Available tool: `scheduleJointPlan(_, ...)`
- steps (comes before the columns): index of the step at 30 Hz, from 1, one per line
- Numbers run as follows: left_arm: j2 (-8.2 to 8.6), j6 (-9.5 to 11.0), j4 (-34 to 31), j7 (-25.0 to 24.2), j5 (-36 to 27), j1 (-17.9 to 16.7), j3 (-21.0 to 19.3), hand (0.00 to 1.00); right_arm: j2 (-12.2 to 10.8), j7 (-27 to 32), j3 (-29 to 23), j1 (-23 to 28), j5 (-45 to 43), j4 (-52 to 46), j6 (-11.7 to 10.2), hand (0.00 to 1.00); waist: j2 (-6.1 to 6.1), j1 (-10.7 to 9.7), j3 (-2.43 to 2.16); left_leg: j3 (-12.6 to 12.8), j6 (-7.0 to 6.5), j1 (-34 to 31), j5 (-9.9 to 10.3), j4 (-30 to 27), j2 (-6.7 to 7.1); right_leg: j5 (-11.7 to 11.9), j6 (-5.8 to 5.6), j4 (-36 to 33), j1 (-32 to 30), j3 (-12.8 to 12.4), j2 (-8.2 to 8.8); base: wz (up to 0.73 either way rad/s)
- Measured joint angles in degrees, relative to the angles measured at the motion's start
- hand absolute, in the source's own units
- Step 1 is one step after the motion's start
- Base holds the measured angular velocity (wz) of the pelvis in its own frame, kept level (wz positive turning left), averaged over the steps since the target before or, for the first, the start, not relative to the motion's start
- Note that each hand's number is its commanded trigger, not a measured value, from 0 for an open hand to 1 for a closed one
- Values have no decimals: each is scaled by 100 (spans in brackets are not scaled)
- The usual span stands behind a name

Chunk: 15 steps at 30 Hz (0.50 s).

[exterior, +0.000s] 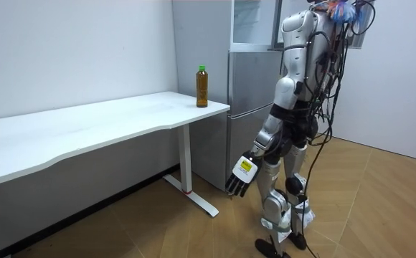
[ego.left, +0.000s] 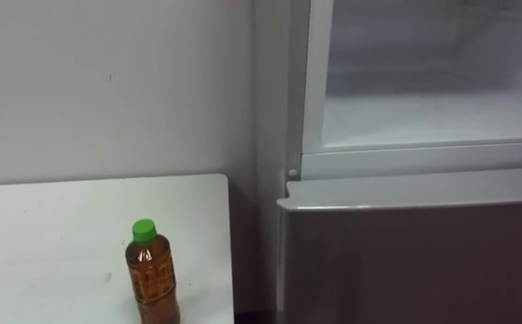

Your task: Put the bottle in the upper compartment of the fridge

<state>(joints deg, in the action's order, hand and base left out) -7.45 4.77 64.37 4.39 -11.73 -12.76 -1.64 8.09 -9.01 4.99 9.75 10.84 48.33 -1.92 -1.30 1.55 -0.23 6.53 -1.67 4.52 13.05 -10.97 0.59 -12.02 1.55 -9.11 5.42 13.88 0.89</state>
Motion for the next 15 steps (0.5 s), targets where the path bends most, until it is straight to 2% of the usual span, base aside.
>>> scheduleJointPlan(2,-3,23,0,-60,0,-2,-42,0,-2,-67,6,65,6,-707,-29,0,0,6,4,0,0,2,0,-1,3,4,3,4,4,19,2,0)
scheduleJointPlan(4,-23,42,3,-108,0,9,-43,0,-5,-163,36,26,14,-1131,-227,0,-19,15,10,-2,0,8,0,-3,7,8,3,26,33,45,1,5)
scheduleJointPlan(5,-37,51,10,-104,-8,10,-42,0,-5,-176,60,-5,23,-1170,-241,0,-37,15,11,-2,0,11,0,-4,8,8,3,32,47,52,0,9)
scheduleJointPlan(8,-75,55,13,-79,-112,11,-43,0,-1,-209,132,-9,14,-1593,-154,0,-101,26,-2,0,0,-26,0,-10,11,9,2,26,40,43,-1,4)
scheduleJointPlan(9,-92,55,14,-81,-111,14,-42,0,7,-237,148,13,19,-1885,-121,0,-102,29,3,0,0,-41,0,-8,10,9,1,22,35,44,1,0)
scheduleJointPlan(10,-110,55,15,-83,-112,11,-42,0,14,-259,171,29,19,-2159,-117,0,-129,29,31,0,0,-42,0,-7,5,10,0,14,29,38,3,0)
scheduleJointPlan(12,-125,55,18,-89,-113,5,-42,0,14,-298,183,30,9,-2456,-116,0,-146,31,27,2,0,-35,0,-5,1,11,-2,12,30,22,3,0)
scheduleJointPlan(15,-151,51,30,-102,-120,5,-34,0,58,-318,254,96,-22,-2859,111,0,-185,53,36,16,-4,-39,3,8,-17,15,-6,-23,39,10,4,-3)
